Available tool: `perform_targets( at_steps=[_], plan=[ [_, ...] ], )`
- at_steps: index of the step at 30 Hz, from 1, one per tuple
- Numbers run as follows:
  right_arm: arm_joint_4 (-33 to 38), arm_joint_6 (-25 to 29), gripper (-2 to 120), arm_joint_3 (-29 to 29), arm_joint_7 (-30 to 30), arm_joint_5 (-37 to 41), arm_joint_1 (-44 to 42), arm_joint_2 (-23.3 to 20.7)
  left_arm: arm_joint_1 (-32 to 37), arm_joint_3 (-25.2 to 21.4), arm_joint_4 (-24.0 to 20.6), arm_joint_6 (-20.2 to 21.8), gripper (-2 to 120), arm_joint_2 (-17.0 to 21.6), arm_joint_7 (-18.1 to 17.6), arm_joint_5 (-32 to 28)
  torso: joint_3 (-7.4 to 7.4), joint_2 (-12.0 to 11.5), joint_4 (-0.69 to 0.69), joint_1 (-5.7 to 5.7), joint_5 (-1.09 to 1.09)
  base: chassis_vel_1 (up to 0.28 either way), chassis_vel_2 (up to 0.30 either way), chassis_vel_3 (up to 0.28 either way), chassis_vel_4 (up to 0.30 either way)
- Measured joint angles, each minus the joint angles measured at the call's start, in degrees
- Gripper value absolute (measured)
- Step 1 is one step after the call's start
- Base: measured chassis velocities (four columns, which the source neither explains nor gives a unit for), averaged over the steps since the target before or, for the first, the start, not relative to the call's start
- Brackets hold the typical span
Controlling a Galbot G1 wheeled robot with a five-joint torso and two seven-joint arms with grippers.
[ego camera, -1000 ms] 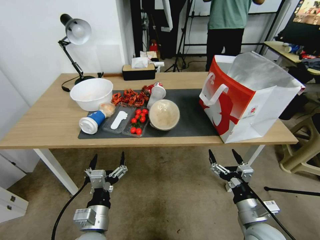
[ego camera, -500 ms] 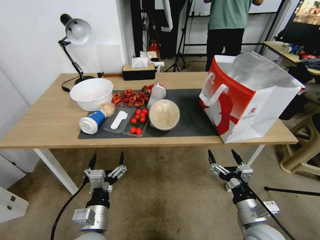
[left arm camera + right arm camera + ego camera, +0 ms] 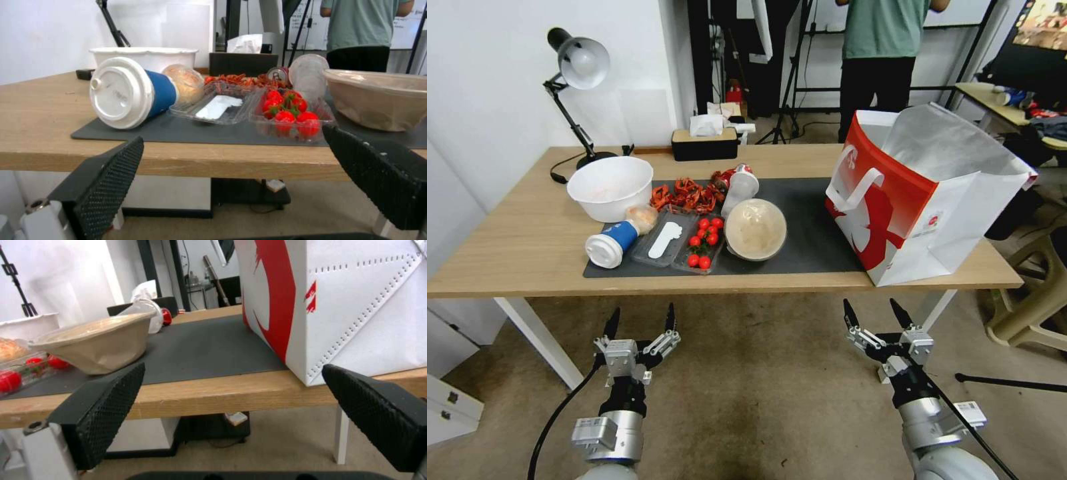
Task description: Pick up the food delivery bag from the floor and place it on the table.
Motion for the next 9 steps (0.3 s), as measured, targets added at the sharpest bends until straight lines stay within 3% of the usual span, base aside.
perform_targets(
  at_steps=[9],
  plan=[
    [0.00, 0.00, 100, 0.00, 0.01, 0.00, 0.00, 0.00, 0.00, 0.00, -0.03, 0.03, 100, 0.00, 0.01, 0.00, 0.00, 0.00, 0.00, 0.00, 0.00, 0.000, 0.000, 0.000, 0.000]
  ],
)
